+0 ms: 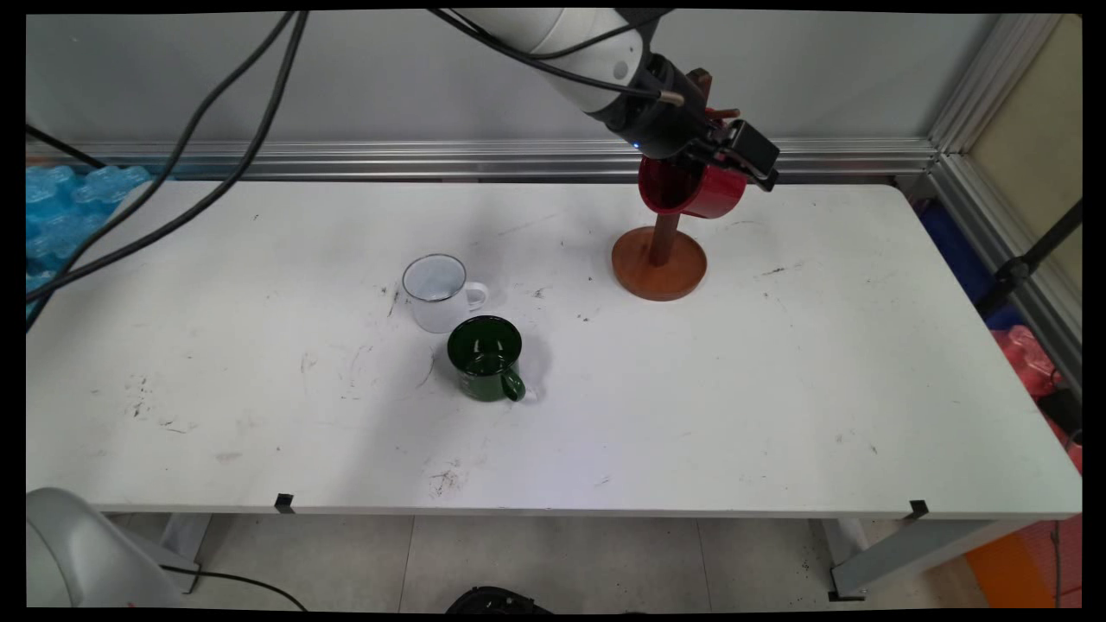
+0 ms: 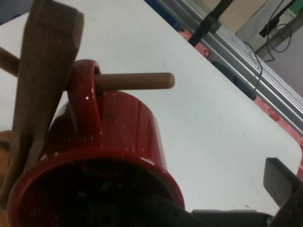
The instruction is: Pick up the red mug from the rack, then place the picked object on the table
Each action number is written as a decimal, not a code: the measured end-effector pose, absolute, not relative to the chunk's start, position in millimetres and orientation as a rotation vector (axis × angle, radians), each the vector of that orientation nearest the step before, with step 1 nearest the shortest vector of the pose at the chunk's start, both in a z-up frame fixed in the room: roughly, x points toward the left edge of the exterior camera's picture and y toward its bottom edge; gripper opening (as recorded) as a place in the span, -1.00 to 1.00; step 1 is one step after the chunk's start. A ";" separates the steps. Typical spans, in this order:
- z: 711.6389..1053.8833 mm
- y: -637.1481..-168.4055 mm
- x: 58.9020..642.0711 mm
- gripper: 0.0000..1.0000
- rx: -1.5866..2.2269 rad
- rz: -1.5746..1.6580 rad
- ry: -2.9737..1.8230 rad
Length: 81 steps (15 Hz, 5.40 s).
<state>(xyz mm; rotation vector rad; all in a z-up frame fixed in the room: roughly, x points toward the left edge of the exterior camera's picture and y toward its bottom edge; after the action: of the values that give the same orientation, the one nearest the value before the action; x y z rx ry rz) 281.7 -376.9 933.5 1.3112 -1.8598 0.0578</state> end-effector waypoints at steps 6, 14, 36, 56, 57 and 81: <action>922.1 -382.5 277.8 -1.00 1.321 0.069 -1.870; 914.6 -383.3 277.1 -1.00 1.329 0.079 -1.877; 971.6 -353.6 267.9 -1.00 1.215 0.050 -1.858; 968.8 -324.8 354.9 -1.00 1.414 0.116 -2.212; 965.8 -325.9 358.1 -1.00 1.418 0.120 -2.230; 840.0 -407.9 361.7 -1.00 1.523 0.003 -2.531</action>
<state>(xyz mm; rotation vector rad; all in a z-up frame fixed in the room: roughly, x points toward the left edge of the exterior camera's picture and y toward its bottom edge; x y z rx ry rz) 361.7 -407.9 840.0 1.5226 -2.5308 0.0034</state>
